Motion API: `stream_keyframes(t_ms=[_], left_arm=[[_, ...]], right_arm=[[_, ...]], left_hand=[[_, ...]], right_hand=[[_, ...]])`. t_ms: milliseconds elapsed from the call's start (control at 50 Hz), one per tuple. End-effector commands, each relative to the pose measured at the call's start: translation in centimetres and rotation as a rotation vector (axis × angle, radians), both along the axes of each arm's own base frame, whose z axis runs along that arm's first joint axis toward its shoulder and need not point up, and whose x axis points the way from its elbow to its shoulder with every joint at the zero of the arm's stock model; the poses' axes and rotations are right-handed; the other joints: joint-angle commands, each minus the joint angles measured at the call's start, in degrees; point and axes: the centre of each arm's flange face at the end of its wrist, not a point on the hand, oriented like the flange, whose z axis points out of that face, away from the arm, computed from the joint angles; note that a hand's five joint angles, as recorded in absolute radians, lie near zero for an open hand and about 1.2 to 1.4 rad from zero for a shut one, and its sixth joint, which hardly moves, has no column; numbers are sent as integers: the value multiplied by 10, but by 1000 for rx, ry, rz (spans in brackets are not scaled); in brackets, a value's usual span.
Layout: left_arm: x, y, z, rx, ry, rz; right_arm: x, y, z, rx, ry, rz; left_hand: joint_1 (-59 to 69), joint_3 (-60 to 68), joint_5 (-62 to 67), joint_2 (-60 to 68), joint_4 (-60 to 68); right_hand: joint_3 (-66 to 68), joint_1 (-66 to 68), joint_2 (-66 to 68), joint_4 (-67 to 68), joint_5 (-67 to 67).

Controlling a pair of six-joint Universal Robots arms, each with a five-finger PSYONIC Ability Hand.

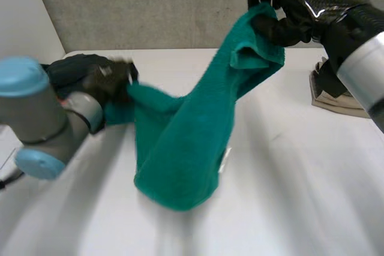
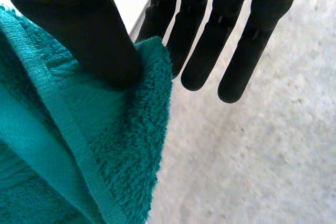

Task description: Fold the laundry.

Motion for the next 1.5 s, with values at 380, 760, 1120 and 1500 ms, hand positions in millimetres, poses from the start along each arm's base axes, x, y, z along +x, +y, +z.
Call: stream_keyframes(t_ms=[380,760,1120,1500], left_arm=[[4,2,123,-374,162,97],[36,126,-36,298,-177,-84],[48,82,28,327,-140,-73],[51,96,-38,589,-403,2]], right_arm=[[28,-111,6,-431,-117,-19],[-25,-58,-200,62,572,241],[-27,-94,-116,411,215,-172],[11,-86,-204,701,525,-93]], left_hand=[[133,123,145,117,115],[-384,-394,-373,-400,-402],[-567,-577,-555,-583,-585],[-489,-499,-478,-505,-507]], right_hand=[[118,165,123,114,140],[-195,-149,-190,-200,-173],[-574,-527,-568,-578,-551],[-421,-374,-415,-425,-399]])
